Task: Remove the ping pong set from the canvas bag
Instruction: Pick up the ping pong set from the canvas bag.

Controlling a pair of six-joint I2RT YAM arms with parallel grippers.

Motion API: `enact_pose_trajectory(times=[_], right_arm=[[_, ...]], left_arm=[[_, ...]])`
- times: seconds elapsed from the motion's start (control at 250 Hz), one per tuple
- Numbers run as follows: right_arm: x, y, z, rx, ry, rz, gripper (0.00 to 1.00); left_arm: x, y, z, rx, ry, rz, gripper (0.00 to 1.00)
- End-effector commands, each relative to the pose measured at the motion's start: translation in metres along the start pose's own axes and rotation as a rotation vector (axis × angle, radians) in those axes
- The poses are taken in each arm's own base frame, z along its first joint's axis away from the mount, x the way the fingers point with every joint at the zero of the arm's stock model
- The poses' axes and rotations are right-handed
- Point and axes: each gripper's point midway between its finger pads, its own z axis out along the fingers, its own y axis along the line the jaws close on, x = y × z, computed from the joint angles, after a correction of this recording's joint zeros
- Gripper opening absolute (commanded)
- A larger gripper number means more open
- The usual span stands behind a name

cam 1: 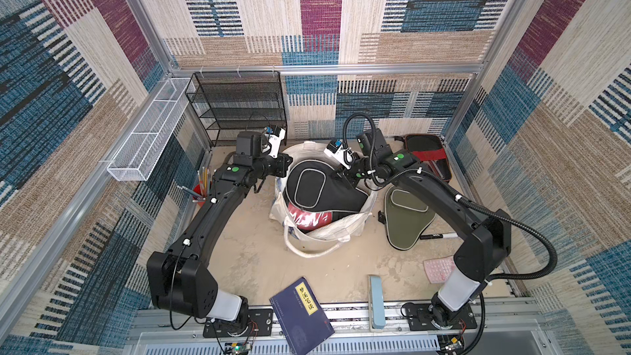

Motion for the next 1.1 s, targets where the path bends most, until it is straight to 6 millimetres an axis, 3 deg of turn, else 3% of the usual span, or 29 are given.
enact_pose_trajectory(times=[0.0,0.156,0.292,0.396,0.612,0.656,0.768,0.916,1.024,1.096], right_arm=[[-0.031,-0.035,-0.02,0.222,-0.103,-0.033,0.0],[-0.05,-0.046,-0.045,0.327,-0.171,-0.065,0.0],[-0.066,-0.04,-0.064,0.349,-0.251,-0.103,0.0],[-0.056,-0.026,-0.054,0.3,-0.254,-0.123,0.0],[-0.018,0.004,-0.012,0.166,-0.179,-0.12,0.0],[-0.01,0.011,-0.005,0.123,-0.166,-0.115,0.08],[0.005,0.028,0.007,0.01,-0.132,-0.113,0.39],[0.019,0.029,0.023,-0.03,-0.07,-0.106,0.49],[0.025,0.028,0.033,-0.043,-0.038,-0.101,0.46],[0.024,0.026,0.036,-0.04,-0.03,-0.1,0.32]], left_arm=[[-0.008,0.008,-0.002,-0.046,-0.012,0.027,0.0],[-0.007,0.007,0.001,-0.035,-0.002,0.019,0.0],[-0.002,0.004,0.006,-0.011,0.012,0.001,0.0],[0.004,0.0,0.013,0.022,0.017,-0.017,0.0],[0.01,-0.012,0.027,0.072,0.031,-0.025,0.0],[0.009,-0.014,0.028,0.076,0.031,-0.017,0.0],[0.005,-0.019,0.025,0.086,0.02,0.006,0.0],[-0.001,-0.023,0.018,0.097,-0.003,0.036,0.0],[-0.002,-0.025,0.014,0.1,-0.015,0.049,0.0],[-0.002,-0.026,0.011,0.1,-0.018,0.059,0.0]])
